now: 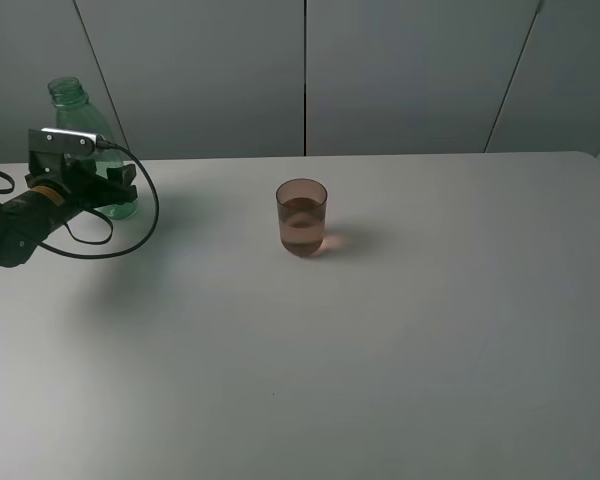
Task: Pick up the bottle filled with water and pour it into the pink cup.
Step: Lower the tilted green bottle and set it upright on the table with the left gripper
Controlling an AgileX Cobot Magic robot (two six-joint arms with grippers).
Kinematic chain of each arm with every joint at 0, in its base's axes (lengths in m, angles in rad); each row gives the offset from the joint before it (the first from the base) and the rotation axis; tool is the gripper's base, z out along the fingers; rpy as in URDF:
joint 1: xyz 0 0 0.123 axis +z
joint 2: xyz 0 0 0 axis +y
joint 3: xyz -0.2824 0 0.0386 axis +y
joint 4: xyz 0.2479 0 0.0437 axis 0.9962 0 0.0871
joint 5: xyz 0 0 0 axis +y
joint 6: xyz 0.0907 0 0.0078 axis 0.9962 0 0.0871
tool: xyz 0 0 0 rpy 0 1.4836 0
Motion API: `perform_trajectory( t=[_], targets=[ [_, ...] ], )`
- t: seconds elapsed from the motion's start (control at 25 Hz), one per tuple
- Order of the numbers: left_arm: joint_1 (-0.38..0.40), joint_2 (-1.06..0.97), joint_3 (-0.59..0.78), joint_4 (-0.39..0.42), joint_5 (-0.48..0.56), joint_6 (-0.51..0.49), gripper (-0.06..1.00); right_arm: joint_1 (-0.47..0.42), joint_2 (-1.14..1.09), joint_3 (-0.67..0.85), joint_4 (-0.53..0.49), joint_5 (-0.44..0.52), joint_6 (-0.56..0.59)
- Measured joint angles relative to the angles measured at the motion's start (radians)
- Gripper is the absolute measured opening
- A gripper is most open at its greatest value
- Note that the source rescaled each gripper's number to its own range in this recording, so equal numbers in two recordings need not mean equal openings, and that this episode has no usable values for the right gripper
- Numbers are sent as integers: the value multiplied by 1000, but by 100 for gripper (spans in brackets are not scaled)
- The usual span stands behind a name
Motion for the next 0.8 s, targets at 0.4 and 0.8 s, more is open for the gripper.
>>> perform_trajectory(
  t=[0.4,0.8],
  targets=[
    [0,0,0,-6,8,-34,1,0,0,0,0,0,0],
    [0,0,-2,-14,8,-78,1,0,0,0,0,0,0]
  ],
)
